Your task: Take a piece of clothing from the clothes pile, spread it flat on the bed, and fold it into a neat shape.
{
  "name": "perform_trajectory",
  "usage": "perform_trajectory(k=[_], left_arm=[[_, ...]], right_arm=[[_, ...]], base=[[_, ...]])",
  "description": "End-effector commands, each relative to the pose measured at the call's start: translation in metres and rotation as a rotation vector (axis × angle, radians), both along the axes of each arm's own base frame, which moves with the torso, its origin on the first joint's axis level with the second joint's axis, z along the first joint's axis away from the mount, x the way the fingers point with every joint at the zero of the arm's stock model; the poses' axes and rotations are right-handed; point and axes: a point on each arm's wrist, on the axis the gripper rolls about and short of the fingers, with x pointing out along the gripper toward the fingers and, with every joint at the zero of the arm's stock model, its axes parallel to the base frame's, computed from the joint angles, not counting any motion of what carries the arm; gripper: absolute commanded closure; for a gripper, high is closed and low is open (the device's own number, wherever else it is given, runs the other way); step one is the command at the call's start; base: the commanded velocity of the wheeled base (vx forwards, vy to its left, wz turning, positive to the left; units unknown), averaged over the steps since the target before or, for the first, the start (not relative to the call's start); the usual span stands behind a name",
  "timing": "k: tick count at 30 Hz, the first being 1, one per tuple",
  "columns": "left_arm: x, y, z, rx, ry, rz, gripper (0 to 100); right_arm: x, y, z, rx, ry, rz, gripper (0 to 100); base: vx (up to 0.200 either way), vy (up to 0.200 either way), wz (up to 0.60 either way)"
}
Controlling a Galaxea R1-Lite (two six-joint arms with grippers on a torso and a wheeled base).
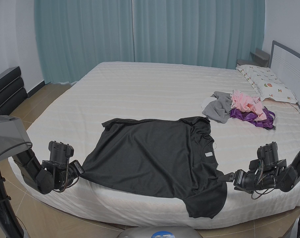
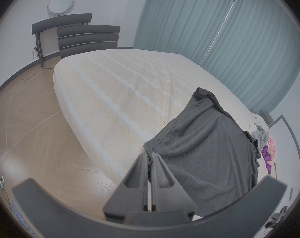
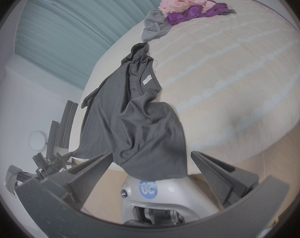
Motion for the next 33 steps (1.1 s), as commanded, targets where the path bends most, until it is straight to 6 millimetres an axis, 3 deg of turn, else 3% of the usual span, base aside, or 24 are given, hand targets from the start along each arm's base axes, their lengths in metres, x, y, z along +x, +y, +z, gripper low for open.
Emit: perform_trajectory(k=[1,11,12,18,26,33], left_arm=[[-0.001,0.001,-0.002,0.007,0.01,-0.003,100],[-0.002,0.0,-0.003,0.007,0.015,-0.007,100],[-0.002,0.0,-0.003,0.007,0.015,-0.007,100],[-0.006,0.001,-0.006,0.028,0.04,-0.024,100],[-0.018,0.001,-0.012,0.078,0.099,-0.076,100],[-0.024,-0.002,-0.013,0.095,0.125,-0.099,100]], right_arm=[[0.025,-0.002,-0.039,-0.054,0.031,0.03,0],[0.042,-0.004,-0.061,-0.114,0.009,0.046,0],[0.042,-0.004,-0.061,-0.114,0.009,0.046,100],[0.037,-0.014,-0.051,-0.138,-0.008,0.019,100],[0.006,-0.034,-0.044,-0.171,0.024,0.019,100],[-0.006,-0.039,-0.037,-0.149,0.02,0.023,100]], base=[[0.0,0.0,0.0],[0.0,0.0,0.0],[0.0,0.0,0.0],[0.0,0.0,0.0],[0.0,0.0,0.0],[0.0,0.0,0.0]])
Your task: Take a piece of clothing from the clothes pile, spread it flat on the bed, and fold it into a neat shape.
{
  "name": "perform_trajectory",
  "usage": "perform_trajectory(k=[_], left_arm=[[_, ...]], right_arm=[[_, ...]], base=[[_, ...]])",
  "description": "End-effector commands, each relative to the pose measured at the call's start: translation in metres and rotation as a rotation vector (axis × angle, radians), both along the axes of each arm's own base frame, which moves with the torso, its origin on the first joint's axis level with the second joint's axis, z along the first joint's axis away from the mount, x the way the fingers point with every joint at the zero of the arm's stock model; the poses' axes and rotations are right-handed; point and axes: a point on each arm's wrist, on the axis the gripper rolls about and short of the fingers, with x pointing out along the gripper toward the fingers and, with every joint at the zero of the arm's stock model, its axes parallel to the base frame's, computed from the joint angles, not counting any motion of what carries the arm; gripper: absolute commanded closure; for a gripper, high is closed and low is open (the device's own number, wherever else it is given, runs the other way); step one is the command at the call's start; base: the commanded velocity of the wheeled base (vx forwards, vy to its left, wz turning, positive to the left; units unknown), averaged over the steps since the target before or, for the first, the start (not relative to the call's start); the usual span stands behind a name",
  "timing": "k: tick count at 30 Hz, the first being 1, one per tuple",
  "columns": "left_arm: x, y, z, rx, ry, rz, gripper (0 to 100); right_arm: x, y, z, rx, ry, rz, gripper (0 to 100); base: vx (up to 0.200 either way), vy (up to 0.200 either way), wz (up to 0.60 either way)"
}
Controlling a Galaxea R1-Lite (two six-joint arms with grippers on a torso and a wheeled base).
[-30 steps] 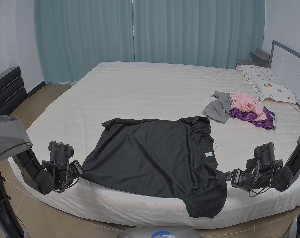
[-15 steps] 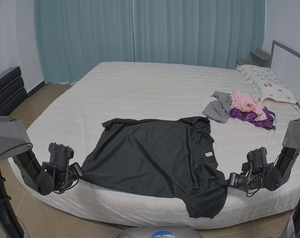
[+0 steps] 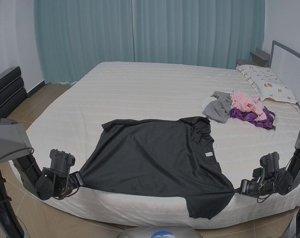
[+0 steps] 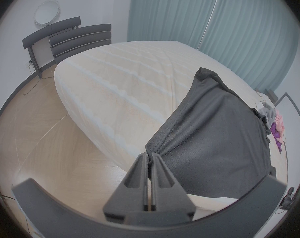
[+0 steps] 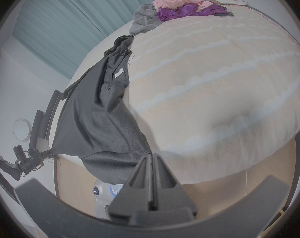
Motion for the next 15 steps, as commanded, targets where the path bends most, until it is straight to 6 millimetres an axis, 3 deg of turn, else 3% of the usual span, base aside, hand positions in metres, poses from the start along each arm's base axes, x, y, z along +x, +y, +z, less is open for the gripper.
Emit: perform_trajectory(k=[1,8,15], left_arm=[[-0.004,-0.001,-0.001,0.005,0.013,-0.007,100],[-0.008,0.0,0.001,0.023,0.045,-0.017,100],[-0.007,0.0,-0.002,0.019,0.067,-0.02,100]], right_arm=[[-0.008,-0.002,0.009,0.003,-0.017,-0.005,100],[-0.009,-0.007,0.015,0.006,-0.043,-0.026,100],[-0.008,-0.007,0.004,0.011,-0.003,-0.023,100]], base=[[0.0,0.0,0.0],[0.0,0.0,0.0],[0.0,0.0,0.0]])
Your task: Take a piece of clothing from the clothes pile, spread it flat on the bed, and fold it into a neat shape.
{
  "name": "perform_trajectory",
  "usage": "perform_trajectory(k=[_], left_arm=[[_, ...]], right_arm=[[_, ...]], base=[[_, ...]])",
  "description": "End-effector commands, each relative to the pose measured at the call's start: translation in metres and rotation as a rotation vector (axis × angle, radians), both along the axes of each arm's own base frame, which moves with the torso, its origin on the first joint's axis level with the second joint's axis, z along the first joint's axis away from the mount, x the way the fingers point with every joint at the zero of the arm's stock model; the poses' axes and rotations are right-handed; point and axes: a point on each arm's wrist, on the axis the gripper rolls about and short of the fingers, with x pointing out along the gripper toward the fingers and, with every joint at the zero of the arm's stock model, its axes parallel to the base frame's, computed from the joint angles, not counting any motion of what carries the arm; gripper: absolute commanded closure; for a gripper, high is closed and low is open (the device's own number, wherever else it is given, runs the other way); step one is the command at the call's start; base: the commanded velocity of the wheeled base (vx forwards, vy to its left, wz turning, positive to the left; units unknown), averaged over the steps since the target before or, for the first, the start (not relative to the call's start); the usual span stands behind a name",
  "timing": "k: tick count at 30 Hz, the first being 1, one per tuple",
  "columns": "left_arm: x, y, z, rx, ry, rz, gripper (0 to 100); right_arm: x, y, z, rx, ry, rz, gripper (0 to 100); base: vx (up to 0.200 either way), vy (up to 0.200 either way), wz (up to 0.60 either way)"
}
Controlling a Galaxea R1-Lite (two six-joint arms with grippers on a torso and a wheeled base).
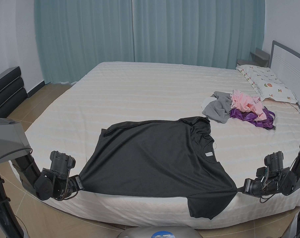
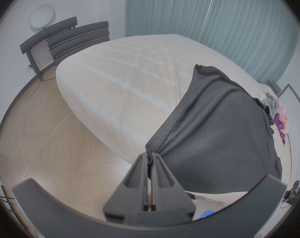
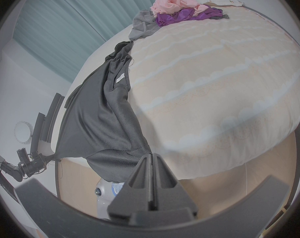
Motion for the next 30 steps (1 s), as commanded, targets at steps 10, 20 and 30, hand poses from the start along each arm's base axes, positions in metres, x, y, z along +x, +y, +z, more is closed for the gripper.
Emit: perform_trajectory(k=[10,20,30], left_arm=[[0.007,0.002,0.001,-0.073,-0.013,-0.015,0],[0.014,0.009,0.033,-0.225,-0.132,-0.005,0],[0.024,0.008,0.037,-0.292,-0.163,0.071,0]], right_arm=[[0.013,0.005,0.003,0.091,-0.027,-0.001,0],[0.006,0.02,0.023,0.23,-0.09,-0.059,0],[-0.001,0.018,0.022,0.3,-0.132,-0.108,0]], base=[[0.0,0.0,0.0],[0.0,0.0,0.0],[0.0,0.08,0.0]])
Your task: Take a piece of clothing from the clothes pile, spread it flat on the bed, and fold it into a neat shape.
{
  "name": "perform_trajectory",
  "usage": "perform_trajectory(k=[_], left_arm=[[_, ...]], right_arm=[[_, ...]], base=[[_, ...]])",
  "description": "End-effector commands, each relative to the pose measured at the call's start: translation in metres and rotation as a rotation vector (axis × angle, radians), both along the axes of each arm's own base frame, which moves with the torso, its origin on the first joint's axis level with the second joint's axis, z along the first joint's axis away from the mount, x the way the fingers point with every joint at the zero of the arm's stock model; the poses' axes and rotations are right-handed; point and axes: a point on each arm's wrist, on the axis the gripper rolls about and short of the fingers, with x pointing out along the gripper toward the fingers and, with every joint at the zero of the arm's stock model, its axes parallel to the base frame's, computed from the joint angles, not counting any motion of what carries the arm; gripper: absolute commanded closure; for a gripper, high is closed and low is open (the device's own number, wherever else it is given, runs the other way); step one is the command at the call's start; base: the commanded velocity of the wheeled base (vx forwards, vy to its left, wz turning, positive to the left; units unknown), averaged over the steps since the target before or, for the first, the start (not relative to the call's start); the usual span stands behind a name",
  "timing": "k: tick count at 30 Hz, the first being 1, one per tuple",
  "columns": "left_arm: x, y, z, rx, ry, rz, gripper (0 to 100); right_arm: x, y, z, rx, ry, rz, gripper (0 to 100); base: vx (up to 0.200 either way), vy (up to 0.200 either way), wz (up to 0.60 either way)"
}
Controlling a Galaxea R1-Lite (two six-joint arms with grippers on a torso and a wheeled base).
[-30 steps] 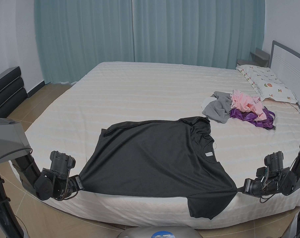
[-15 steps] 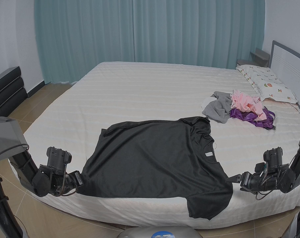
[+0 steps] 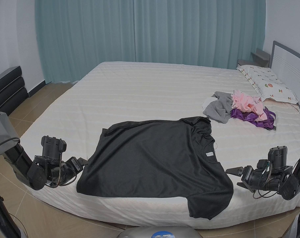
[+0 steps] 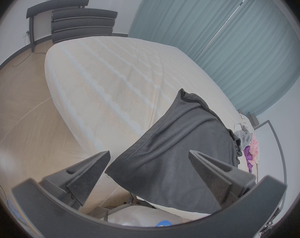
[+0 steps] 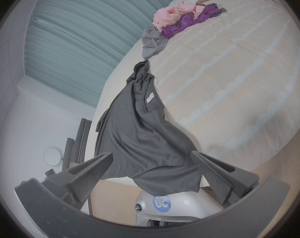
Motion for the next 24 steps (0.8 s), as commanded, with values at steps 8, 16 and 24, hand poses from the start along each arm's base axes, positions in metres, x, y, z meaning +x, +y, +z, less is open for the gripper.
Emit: perform_trajectory(k=[8,16,24], left_arm=[[0.005,0.0014,0.0001,-0.004,-0.008,0.011,0],[0.0086,-0.0004,-0.001,-0.008,-0.014,0.012,0],[0.0105,-0.0012,0.0,-0.041,-0.02,0.035,0]], right_arm=[[-0.0055,-0.0013,-0.0003,0.037,0.026,-0.034,0],[-0.0055,-0.0013,-0.0003,0.04,0.027,-0.034,0],[-0.0068,-0.0011,-0.0005,0.039,0.03,-0.033,0]], base=[[0.0,0.2,0.0],[0.0,0.025,0.0],[0.1,0.0,0.0]])
